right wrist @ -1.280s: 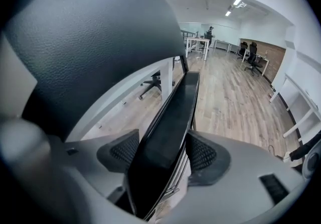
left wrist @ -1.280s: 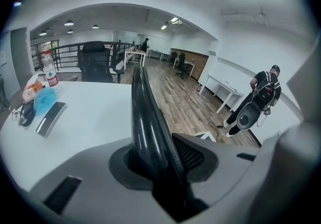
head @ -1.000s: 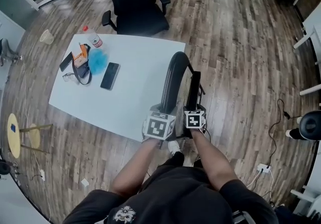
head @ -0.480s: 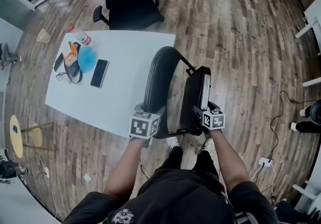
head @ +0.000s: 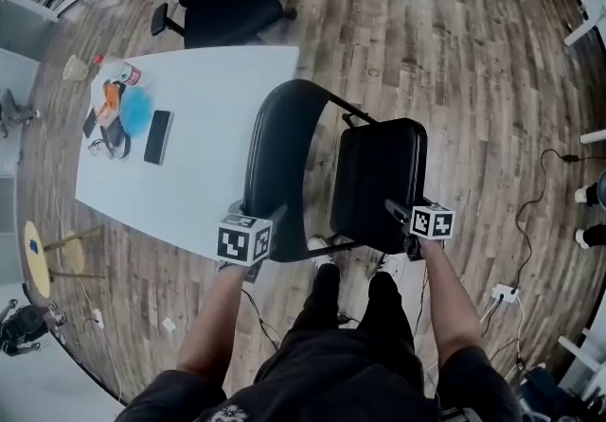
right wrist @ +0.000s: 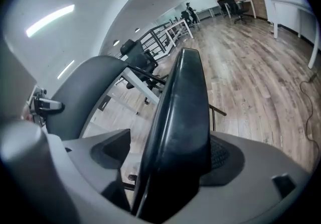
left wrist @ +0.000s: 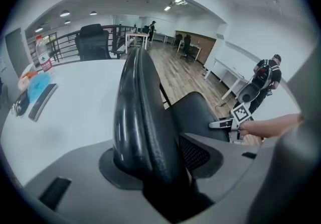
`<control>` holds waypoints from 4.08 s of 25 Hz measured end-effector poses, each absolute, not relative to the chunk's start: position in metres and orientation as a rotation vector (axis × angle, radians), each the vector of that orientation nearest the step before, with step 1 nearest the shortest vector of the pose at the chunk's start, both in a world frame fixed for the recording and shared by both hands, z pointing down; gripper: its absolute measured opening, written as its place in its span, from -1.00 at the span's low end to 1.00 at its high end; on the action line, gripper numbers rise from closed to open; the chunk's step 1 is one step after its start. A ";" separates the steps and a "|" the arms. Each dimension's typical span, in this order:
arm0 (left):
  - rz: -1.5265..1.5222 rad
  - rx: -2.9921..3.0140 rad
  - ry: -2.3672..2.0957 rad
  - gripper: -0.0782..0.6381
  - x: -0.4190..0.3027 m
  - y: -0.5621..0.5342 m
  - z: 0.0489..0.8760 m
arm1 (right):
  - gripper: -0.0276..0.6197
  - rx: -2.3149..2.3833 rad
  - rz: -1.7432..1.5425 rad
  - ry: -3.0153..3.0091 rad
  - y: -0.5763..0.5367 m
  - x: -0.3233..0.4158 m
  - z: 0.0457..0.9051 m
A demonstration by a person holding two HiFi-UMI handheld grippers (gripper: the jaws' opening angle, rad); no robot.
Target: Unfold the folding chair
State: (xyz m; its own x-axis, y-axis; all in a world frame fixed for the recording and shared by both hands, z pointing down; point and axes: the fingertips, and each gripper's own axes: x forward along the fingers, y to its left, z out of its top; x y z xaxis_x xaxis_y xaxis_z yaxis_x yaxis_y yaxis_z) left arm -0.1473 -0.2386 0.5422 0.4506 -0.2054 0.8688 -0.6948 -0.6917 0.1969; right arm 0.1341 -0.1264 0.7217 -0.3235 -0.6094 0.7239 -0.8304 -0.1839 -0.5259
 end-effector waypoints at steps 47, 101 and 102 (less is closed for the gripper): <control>1.183 2.186 -0.919 -0.01 0.089 -0.133 0.684 | 0.31 1.527 2.091 -2.137 0.047 0.445 1.033; 0.436 2.682 -0.798 -0.76 -0.032 0.202 0.392 | -0.87 2.412 0.347 -1.708 0.329 0.141 0.403; 0.437 2.683 -0.802 -0.76 -0.032 0.210 0.388 | -0.87 2.403 0.334 -1.714 0.331 0.140 0.399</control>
State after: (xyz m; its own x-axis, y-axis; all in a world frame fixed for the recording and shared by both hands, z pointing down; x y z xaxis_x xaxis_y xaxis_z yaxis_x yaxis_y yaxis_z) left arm -0.0324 0.2101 0.3883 0.7974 -0.4763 0.3706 -0.5696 -0.7968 0.2015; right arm 0.1399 0.3313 0.3990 0.3140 -0.9075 0.2789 -0.9459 -0.3244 0.0094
